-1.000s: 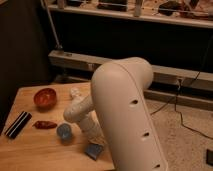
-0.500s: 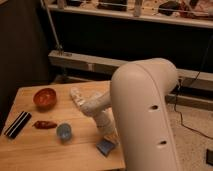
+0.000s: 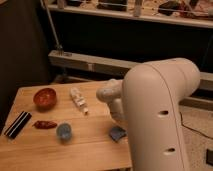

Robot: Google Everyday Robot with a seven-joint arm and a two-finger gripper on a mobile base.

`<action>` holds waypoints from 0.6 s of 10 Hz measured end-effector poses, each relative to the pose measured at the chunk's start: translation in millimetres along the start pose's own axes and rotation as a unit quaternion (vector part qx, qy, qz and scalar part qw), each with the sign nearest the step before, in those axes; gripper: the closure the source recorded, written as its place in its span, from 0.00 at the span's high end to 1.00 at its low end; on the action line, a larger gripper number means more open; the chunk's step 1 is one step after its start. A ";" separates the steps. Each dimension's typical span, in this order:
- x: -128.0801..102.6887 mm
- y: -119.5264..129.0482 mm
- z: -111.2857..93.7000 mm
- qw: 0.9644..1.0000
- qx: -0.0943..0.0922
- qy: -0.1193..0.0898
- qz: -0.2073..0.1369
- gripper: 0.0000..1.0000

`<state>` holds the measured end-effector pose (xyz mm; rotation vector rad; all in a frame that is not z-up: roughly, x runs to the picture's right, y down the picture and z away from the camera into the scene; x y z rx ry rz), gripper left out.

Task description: Wipe the white sponge on the table

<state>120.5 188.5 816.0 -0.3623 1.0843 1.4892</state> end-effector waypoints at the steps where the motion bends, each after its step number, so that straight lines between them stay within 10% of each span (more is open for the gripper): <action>1: -15.2 2.9 -3.9 1.000 -0.014 -0.008 0.009 0.08; 6: -46.9 21.9 0.8 0.998 -0.059 -0.005 0.031 0.08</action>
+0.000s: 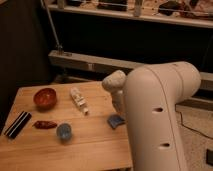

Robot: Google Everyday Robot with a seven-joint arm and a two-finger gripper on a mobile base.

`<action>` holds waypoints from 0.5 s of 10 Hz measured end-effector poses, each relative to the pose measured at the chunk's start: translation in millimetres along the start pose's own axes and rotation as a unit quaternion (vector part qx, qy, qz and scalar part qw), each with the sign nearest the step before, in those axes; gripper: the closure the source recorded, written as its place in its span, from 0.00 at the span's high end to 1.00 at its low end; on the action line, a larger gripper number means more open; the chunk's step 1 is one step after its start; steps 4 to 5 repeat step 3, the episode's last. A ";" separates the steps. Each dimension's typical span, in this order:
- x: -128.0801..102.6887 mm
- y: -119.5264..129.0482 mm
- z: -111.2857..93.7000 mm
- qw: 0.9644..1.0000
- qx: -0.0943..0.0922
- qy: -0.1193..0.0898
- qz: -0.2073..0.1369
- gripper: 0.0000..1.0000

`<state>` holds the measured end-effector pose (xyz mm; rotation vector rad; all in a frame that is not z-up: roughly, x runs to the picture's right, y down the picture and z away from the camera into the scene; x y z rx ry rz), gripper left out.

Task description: Wipe the white sponge on the table

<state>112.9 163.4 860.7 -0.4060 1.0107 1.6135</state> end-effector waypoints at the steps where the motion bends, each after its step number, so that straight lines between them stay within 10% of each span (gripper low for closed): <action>1: -3.1 4.9 1.4 1.000 -0.006 0.000 0.000 0.08; 5: -7.0 25.6 -1.9 1.000 -0.024 -0.006 -0.014 0.08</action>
